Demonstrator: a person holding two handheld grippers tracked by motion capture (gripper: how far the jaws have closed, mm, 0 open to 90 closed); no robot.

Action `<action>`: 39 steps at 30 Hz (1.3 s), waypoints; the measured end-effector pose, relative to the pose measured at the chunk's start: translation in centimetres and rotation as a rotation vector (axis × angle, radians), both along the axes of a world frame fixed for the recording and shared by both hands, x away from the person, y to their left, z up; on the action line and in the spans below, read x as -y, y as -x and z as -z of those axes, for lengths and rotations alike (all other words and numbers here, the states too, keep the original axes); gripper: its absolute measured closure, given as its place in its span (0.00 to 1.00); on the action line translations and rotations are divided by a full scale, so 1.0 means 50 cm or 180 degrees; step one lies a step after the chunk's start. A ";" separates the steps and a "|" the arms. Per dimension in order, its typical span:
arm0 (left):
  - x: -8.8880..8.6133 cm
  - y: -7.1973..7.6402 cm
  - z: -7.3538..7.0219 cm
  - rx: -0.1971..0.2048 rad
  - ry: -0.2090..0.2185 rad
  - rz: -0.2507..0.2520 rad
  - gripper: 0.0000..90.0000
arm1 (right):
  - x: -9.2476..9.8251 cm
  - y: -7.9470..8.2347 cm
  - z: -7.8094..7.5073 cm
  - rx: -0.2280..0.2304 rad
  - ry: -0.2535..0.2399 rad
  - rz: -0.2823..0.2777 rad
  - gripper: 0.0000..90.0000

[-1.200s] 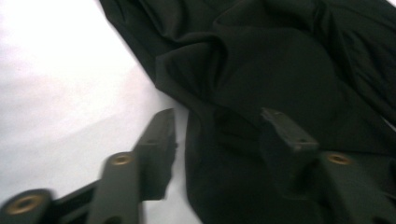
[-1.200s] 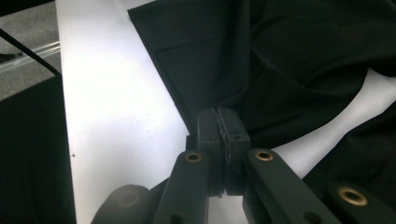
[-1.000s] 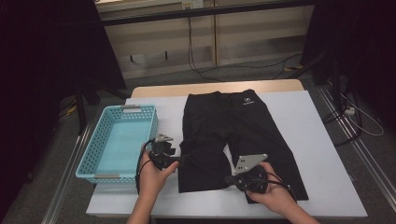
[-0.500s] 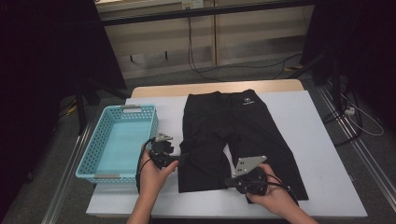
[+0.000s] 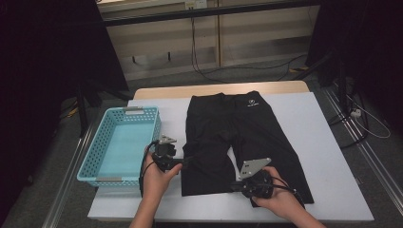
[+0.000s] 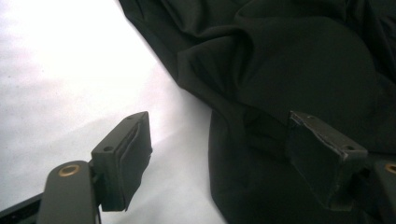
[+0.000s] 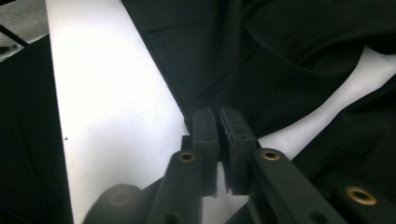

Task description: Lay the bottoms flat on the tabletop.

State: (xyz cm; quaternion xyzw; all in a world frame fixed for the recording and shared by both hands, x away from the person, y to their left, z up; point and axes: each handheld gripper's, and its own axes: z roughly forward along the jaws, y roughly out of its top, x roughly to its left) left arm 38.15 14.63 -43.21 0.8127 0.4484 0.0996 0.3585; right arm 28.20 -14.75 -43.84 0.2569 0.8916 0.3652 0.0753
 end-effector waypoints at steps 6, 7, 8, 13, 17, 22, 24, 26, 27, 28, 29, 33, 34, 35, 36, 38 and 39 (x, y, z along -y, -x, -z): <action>-0.005 0.002 -0.002 0.0028 0.0011 -0.0021 0.25 | 0.002 -0.016 -0.005 0.0154 -0.0112 0.0187 0.73; -0.006 0.002 -0.001 0.0023 0.0006 -0.0011 0.25 | 0.002 -0.022 -0.004 0.0179 -0.0122 0.0257 0.70; -0.006 0.003 -0.001 0.0009 0.0016 -0.0014 0.25 | 0.002 -0.029 -0.003 0.0197 -0.0114 0.0320 0.69; -0.011 0.005 -0.002 0.0011 0.0014 -0.0027 0.25 | -0.013 -0.059 0.008 0.0299 0.0008 0.0497 0.69; -0.013 0.005 -0.003 0.0018 0.0005 -0.0018 0.25 | -0.029 -0.072 0.025 0.0277 0.0171 0.0519 0.69; -0.007 0.007 -0.005 0.0046 0.0020 -0.0011 0.24 | -0.026 -0.075 0.030 0.0179 0.0074 0.0541 0.85; -0.007 0.008 -0.006 0.0036 0.0027 -0.0002 0.24 | -0.027 -0.074 0.028 0.0172 0.0097 0.0527 0.95; -0.007 0.009 -0.007 0.0052 0.0027 -0.0018 0.24 | -0.026 -0.074 0.025 0.0171 0.0127 0.0522 0.99; -0.008 0.008 -0.007 0.0053 0.0034 -0.0012 0.24 | -0.025 -0.073 0.025 0.0147 0.0112 0.0507 0.99; -0.009 0.008 -0.008 0.0054 0.0026 -0.0009 0.24 | -0.023 -0.072 0.023 0.0112 0.0105 0.0496 0.99; -0.010 0.008 -0.009 0.0045 0.0026 -0.0001 0.24 | -0.020 -0.070 0.020 0.0077 0.0078 0.0480 0.99; -0.009 0.006 -0.006 0.0014 0.0005 0.0025 0.24 | -0.008 -0.049 0.007 0.0010 -0.0045 0.0383 0.99; -0.007 0.007 -0.003 0.0032 0.0026 -0.0016 0.24 | -0.006 -0.043 0.004 -0.0018 -0.0082 0.0350 0.99; -0.007 0.007 -0.002 0.0030 0.0017 -0.0006 0.24 | -0.004 -0.036 0.002 -0.0036 -0.0095 0.0318 0.99; -0.010 0.007 -0.004 0.0001 -0.0010 0.0029 0.24 | -0.002 -0.030 0.001 -0.0039 -0.0098 0.0280 0.99; -0.009 0.007 -0.002 0.0003 0.0009 -0.0001 0.24 | -0.003 -0.021 0.001 -0.0070 -0.0131 0.0226 0.99; -0.007 0.007 0.000 0.0010 0.0008 -0.0021 0.24 | -0.005 -0.018 0.001 -0.0073 -0.0141 0.0195 0.99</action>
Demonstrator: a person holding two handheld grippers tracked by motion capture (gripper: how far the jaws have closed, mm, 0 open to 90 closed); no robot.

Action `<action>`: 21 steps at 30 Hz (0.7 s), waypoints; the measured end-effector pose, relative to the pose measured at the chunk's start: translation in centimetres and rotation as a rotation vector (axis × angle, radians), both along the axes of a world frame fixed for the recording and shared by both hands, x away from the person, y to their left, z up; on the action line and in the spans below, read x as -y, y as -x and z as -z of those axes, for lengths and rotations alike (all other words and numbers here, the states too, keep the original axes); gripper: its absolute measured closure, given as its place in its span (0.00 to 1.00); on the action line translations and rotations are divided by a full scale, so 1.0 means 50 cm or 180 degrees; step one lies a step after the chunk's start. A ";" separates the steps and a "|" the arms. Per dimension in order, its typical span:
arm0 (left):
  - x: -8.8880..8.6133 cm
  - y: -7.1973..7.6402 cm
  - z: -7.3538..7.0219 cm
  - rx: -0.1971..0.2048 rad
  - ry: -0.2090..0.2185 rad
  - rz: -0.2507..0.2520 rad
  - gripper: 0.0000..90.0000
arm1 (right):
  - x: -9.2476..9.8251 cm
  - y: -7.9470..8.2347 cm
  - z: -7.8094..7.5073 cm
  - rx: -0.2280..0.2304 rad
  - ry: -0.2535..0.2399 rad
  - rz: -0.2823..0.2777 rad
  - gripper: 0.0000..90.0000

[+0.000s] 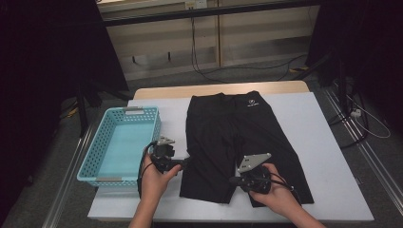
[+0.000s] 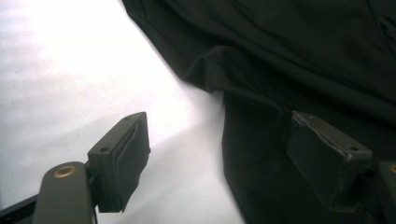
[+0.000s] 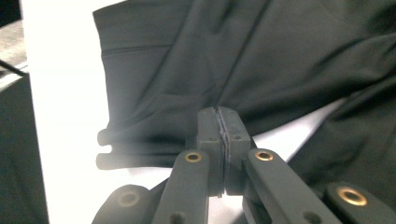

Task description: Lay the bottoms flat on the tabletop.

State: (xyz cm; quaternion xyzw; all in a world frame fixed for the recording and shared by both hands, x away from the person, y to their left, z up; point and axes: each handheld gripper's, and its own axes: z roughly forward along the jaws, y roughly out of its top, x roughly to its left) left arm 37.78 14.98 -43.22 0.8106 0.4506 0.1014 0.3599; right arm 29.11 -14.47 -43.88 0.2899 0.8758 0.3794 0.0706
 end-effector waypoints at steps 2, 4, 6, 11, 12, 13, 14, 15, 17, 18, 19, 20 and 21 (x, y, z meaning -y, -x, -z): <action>0.001 -0.001 0.002 -0.0026 -0.0017 0.0036 0.26 | -0.007 0.003 -0.001 0.0047 0.0040 -0.0032 0.99; 0.003 -0.002 0.007 -0.0049 -0.0035 0.0066 0.27 | -0.011 0.002 0.000 0.0061 0.0060 -0.0050 0.99; 0.006 -0.004 0.013 -0.0077 -0.0056 0.0096 0.30 | -0.011 0.001 0.001 0.0081 0.0077 -0.0043 0.98; 0.012 -0.004 0.022 -0.0078 -0.0087 0.0114 0.40 | 0.004 -0.003 -0.003 0.0097 0.0053 0.0011 0.98; 0.013 -0.004 0.022 -0.0082 -0.0100 0.0120 0.42 | 0.007 -0.004 -0.005 0.0105 0.0041 0.0027 0.98; 0.013 -0.003 0.023 -0.0085 -0.0117 0.0130 0.44 | 0.010 -0.005 -0.006 0.0117 0.0039 0.0043 0.98; 0.013 -0.003 0.024 -0.0088 -0.0131 0.0131 0.47 | 0.012 -0.006 -0.007 0.0117 0.0039 0.0053 0.98; 0.013 -0.002 0.025 -0.0114 -0.0150 0.0142 0.50 | 0.014 -0.007 -0.007 0.0112 0.0043 0.0051 0.98; 0.011 -0.002 0.024 -0.0122 -0.0161 0.0143 0.53 | 0.015 -0.008 -0.006 0.0122 0.0066 0.0066 0.98; 0.012 -0.002 0.025 -0.0096 -0.0168 0.0115 0.55 | 0.015 -0.008 -0.004 0.0111 0.0080 0.0061 0.98; 0.011 -0.002 0.024 -0.0098 -0.0185 0.0121 0.59 | 0.014 -0.008 -0.003 0.0115 0.0086 0.0059 0.98; 0.011 0.000 0.024 -0.0103 -0.0191 0.0126 0.62 | 0.013 -0.007 -0.003 0.0117 0.0094 0.0053 0.98; 0.011 0.000 0.023 -0.0110 -0.0202 0.0155 0.65 | 0.013 -0.007 -0.003 0.0122 0.0100 0.0054 0.98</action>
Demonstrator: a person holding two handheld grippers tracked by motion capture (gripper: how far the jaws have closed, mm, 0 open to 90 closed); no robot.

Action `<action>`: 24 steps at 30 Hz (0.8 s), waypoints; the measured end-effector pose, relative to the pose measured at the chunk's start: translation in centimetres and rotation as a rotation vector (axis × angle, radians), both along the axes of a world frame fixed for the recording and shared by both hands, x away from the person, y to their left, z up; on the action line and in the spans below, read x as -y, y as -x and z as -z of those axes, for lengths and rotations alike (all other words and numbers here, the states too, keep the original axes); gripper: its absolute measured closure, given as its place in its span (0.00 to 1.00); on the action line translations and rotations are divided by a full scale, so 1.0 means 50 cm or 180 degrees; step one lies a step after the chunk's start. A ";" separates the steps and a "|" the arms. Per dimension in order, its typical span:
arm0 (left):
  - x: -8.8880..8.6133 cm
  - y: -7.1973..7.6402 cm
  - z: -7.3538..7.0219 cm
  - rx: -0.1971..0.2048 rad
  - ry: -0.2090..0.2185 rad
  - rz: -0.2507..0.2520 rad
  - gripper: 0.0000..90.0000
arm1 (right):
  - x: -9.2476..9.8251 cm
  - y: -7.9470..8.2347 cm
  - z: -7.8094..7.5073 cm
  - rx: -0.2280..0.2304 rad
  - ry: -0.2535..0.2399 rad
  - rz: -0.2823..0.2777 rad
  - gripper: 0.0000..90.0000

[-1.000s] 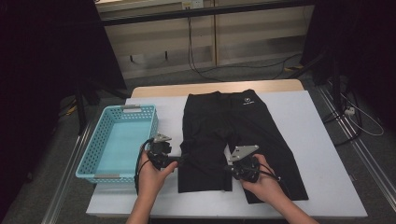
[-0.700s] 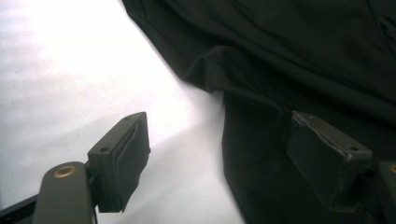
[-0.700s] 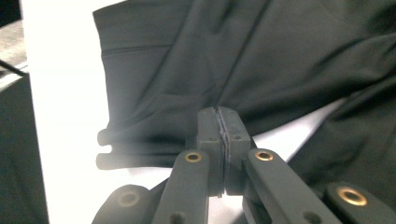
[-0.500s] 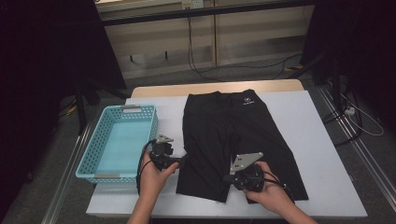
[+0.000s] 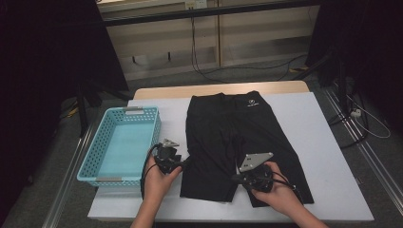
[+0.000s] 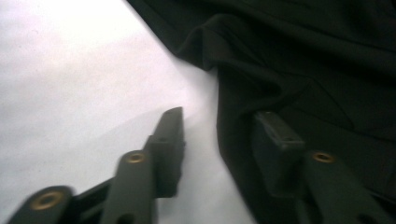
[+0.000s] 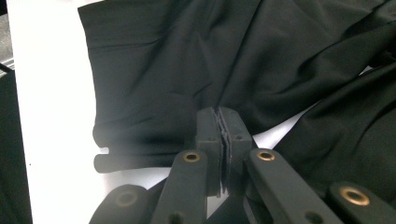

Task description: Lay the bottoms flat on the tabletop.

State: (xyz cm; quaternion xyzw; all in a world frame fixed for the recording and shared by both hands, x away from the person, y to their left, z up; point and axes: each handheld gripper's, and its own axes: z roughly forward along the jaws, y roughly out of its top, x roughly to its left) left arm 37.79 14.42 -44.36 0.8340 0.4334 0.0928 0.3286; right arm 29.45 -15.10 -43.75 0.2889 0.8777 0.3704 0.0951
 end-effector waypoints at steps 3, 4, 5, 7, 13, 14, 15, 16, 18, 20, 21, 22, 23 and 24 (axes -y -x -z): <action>0.005 0.003 0.000 -0.0020 -0.0010 0.0030 0.74 | -0.002 0.001 0.000 0.0010 0.0016 0.0000 0.98; 0.006 0.003 0.000 -0.0019 -0.0010 0.0041 0.75 | -0.003 0.001 0.001 0.0012 0.0016 0.0000 0.98; 0.007 0.004 0.000 -0.0032 0.0000 0.0053 0.77 | -0.003 0.001 0.001 0.0012 0.0017 0.0000 0.98; 0.009 0.006 0.000 -0.0047 0.0003 0.0082 0.81 | -0.002 0.000 0.001 0.0017 0.0018 0.0010 0.98; 0.006 0.008 0.002 -0.0124 0.0097 0.0041 0.94 | -0.005 -0.002 0.002 0.0033 0.0028 0.0027 0.98; 0.007 0.008 0.002 -0.0142 0.0115 0.0030 0.96 | -0.005 -0.003 0.002 0.0041 0.0036 0.0019 0.98; 0.008 0.008 0.001 -0.0182 0.0141 0.0028 0.98 | -0.005 -0.003 0.002 0.0043 0.0040 0.0023 0.98; 0.009 0.009 0.001 -0.0197 0.0154 0.0025 0.99 | -0.005 -0.003 0.003 0.0043 0.0042 0.0023 0.98; 0.009 0.010 -0.001 -0.0269 0.0193 0.0031 0.99 | -0.003 -0.003 0.003 0.0048 0.0043 0.0029 0.98; 0.008 0.011 -0.003 -0.0335 0.0255 0.0018 0.99 | -0.002 -0.004 0.002 0.0063 0.0036 0.0052 0.97; 0.006 0.011 -0.005 -0.0352 0.0244 0.0019 1.00 | -0.001 -0.004 0.001 0.0069 0.0029 0.0055 0.97; 0.004 0.011 -0.007 -0.0366 0.0239 0.0022 1.00 | 0.000 -0.004 0.001 0.0071 0.0026 0.0050 0.97; 0.003 0.012 -0.010 -0.0357 0.0251 0.0008 1.00 | 0.000 -0.004 0.001 0.0079 0.0029 0.0054 0.97; 0.002 0.014 -0.014 -0.0346 0.0265 -0.0008 1.00 | 0.001 -0.004 0.001 0.0086 0.0030 0.0062 0.97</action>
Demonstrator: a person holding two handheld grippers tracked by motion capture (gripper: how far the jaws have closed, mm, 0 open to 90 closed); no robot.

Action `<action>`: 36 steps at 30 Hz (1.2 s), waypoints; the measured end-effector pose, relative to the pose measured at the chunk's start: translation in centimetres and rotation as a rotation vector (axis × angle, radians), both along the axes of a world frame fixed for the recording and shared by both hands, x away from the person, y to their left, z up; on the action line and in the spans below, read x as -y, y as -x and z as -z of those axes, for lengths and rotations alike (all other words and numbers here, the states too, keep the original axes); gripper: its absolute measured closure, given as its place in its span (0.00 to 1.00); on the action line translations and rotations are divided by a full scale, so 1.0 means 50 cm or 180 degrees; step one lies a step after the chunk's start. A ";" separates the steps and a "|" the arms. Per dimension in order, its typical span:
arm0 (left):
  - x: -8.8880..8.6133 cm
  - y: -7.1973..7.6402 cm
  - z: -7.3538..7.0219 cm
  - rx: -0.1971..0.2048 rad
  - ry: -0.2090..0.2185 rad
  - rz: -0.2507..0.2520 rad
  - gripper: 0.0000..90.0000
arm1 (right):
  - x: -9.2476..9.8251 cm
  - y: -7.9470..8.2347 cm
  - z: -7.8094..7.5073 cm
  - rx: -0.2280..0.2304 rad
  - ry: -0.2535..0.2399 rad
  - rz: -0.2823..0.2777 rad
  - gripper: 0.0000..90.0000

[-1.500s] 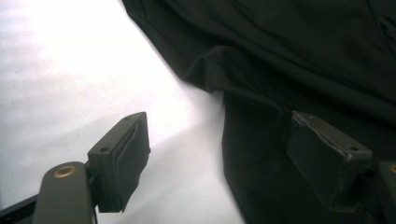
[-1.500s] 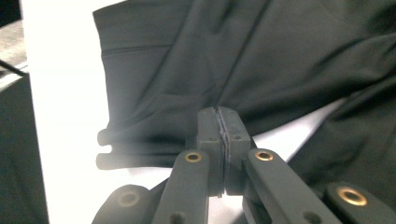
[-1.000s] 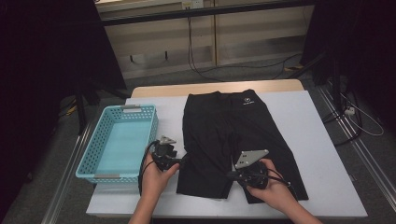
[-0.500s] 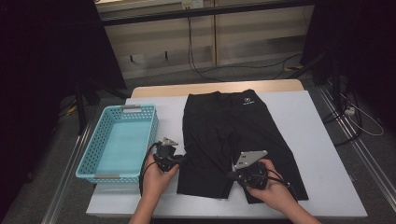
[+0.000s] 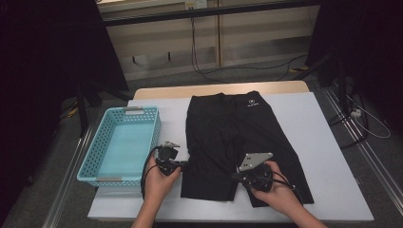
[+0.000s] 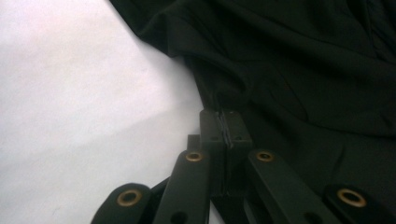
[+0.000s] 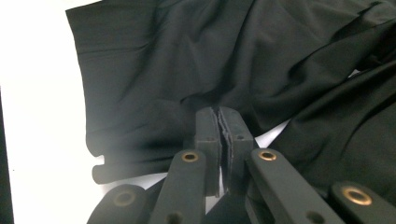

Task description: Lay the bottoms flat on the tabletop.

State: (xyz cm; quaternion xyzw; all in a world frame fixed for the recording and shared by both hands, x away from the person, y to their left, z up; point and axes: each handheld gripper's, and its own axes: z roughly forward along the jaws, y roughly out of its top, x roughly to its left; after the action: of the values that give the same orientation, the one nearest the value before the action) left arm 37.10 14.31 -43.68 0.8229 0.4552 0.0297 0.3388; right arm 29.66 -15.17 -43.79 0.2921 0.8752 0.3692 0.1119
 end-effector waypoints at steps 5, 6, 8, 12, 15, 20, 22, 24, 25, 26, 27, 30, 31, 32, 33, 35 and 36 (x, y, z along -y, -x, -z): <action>-0.013 0.005 -0.023 0.0058 0.0031 -0.0011 1.00 | 0.003 -0.004 0.001 0.0019 -0.0001 0.0029 0.96; -0.015 0.005 -0.025 0.0048 0.0023 -0.0002 1.00 | 0.003 -0.005 0.002 0.0029 0.0004 0.0036 0.96; -0.019 0.007 -0.026 0.0083 0.0024 -0.0040 1.00 | 0.002 -0.007 0.003 0.0038 0.0011 0.0047 0.96; -0.024 0.003 -0.023 0.0151 0.0001 -0.0102 1.00 | -0.004 -0.011 0.006 0.0075 0.0028 0.0065 0.96; -0.023 -0.002 -0.013 0.0186 0.0012 -0.0131 1.00 | -0.008 -0.016 0.008 0.0099 0.0046 0.0089 0.96; -0.019 -0.006 -0.006 0.0179 0.0007 -0.0107 0.99 | -0.011 -0.022 0.009 0.0133 0.0087 0.0126 0.95; -0.019 -0.006 -0.008 0.0179 -0.0002 -0.0096 0.99 | -0.013 -0.019 0.007 0.0139 0.0062 0.0110 0.91; -0.018 -0.005 -0.008 0.0172 0.0008 -0.0101 0.99 | -0.016 -0.014 0.006 0.0135 0.0023 0.0094 0.88; -0.018 -0.005 -0.009 0.0177 -0.0005 -0.0086 0.99 | -0.018 -0.013 0.006 0.0133 0.0000 0.0092 0.86; -0.017 -0.004 -0.008 0.0176 0.0002 -0.0092 0.99 | -0.021 -0.012 0.006 0.0137 -0.0034 0.0075 0.83; -0.016 -0.004 -0.009 0.0170 -0.0006 -0.0081 0.99 | -0.024 -0.011 0.006 0.0151 -0.0059 0.0066 0.80; -0.016 -0.004 -0.008 0.0168 -0.0005 -0.0078 0.99 | -0.038 -0.015 0.011 0.0168 -0.0053 0.0050 0.76; -0.016 -0.005 -0.008 0.0172 -0.0003 -0.0080 0.98 | -0.044 -0.016 0.014 0.0159 -0.0017 0.0046 0.76; -0.017 -0.005 -0.008 0.0172 -0.0005 -0.0077 0.98 | -0.049 -0.019 0.019 0.0136 0.0030 0.0033 0.77; -0.017 -0.005 -0.008 0.0180 -0.0003 -0.0087 0.98 | -0.054 -0.021 0.024 0.0127 0.0079 0.0029 0.79; -0.017 -0.004 -0.007 0.0183 0.0012 -0.0110 0.98 | -0.059 -0.026 0.029 0.0095 0.0091 0.0033 0.90; -0.018 -0.005 -0.007 0.0180 0.0004 -0.0096 0.98 | -0.059 -0.029 0.029 0.0090 0.0082 0.0031 0.94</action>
State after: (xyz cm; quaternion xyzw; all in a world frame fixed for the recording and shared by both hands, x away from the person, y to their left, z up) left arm 37.33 15.20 -43.32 0.8146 0.4578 0.0577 0.3515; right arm 31.10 -12.20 -45.23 0.2896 0.8767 0.3614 0.1298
